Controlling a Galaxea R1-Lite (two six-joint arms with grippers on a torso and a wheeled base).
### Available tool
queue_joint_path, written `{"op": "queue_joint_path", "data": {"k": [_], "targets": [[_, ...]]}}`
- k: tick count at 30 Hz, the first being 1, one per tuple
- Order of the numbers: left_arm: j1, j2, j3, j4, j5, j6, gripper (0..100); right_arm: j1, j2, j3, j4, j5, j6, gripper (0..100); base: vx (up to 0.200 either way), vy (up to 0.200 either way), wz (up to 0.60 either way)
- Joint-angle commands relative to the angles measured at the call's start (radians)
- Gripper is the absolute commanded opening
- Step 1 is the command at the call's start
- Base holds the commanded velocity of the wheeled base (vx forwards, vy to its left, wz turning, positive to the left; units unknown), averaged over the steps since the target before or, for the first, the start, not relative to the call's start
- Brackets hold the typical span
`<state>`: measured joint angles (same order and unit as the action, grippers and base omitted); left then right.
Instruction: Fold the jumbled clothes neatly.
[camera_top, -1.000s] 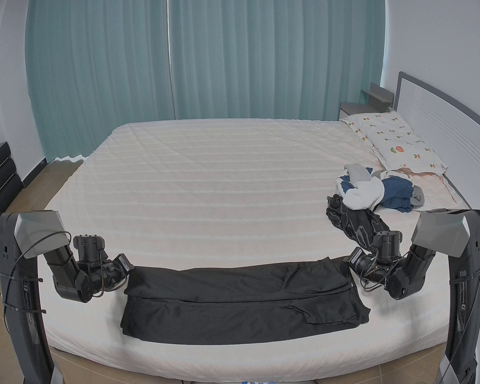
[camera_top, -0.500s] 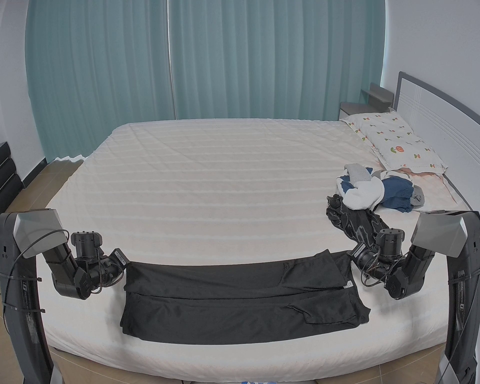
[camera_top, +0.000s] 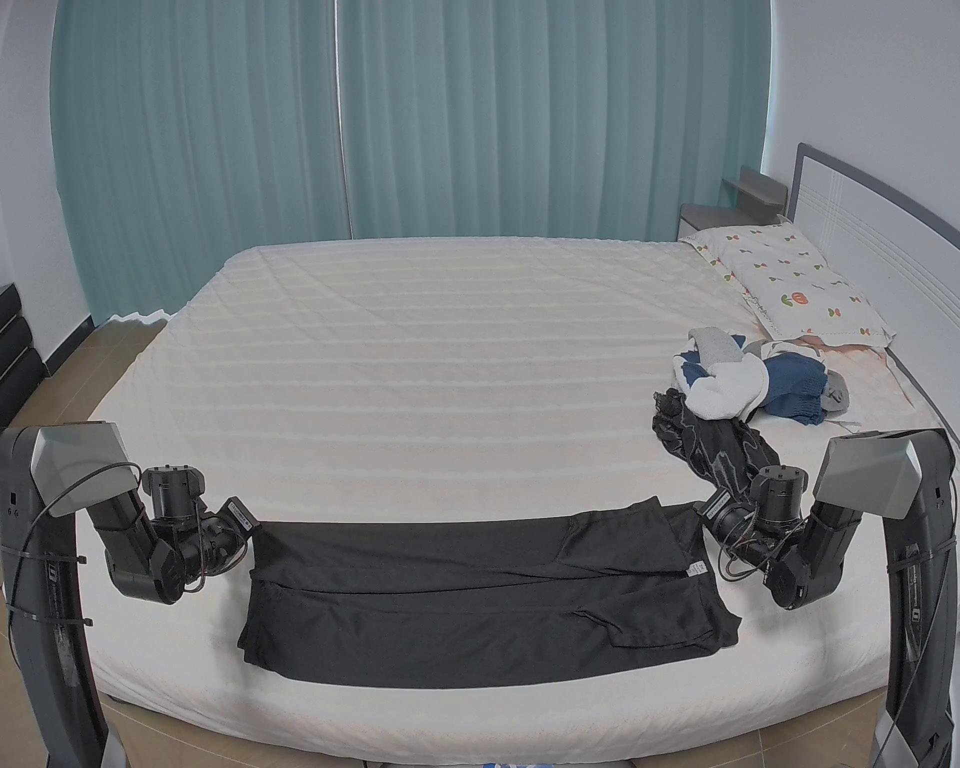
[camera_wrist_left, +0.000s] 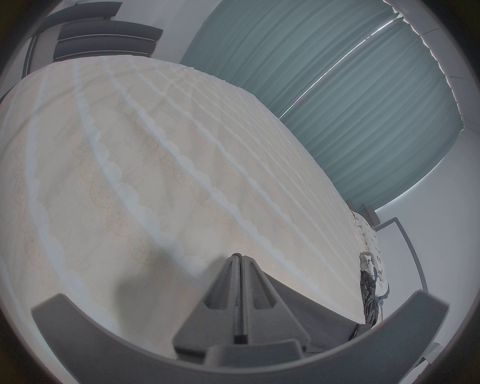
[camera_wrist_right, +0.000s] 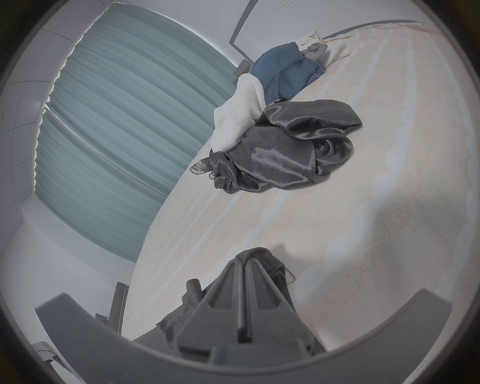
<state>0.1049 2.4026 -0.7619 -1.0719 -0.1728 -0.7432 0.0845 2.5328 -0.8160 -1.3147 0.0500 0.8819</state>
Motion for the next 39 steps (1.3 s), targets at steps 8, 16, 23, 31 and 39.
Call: {"op": "queue_joint_path", "data": {"k": [8, 16, 23, 31, 39], "targets": [[-0.001, -0.006, 0.012, 0.000, 0.001, -0.002, 100, 0.005, -0.014, 0.032, -0.003, -0.001, 0.005, 100, 0.000, 0.000, 0.00], [0.045, -0.177, 0.145, -0.003, -0.065, 0.015, 100, 0.001, -0.032, 0.135, -0.115, 0.011, 0.101, 100, 0.000, 0.000, 0.00], [0.030, -0.186, 0.317, -0.013, -0.102, 0.173, 100, 0.001, -0.002, 0.166, -0.207, 0.016, 0.081, 100, 0.000, 0.000, 0.00], [-0.025, -0.192, 0.579, -0.194, -0.106, 0.274, 100, 0.000, -0.002, 0.167, -0.209, 0.019, 0.084, 100, 0.000, 0.000, 0.00], [-0.071, -0.134, 0.673, -0.306, -0.093, 0.327, 100, 0.000, 0.003, 0.173, -0.227, 0.021, 0.084, 100, 0.000, 0.000, 0.00]]}}
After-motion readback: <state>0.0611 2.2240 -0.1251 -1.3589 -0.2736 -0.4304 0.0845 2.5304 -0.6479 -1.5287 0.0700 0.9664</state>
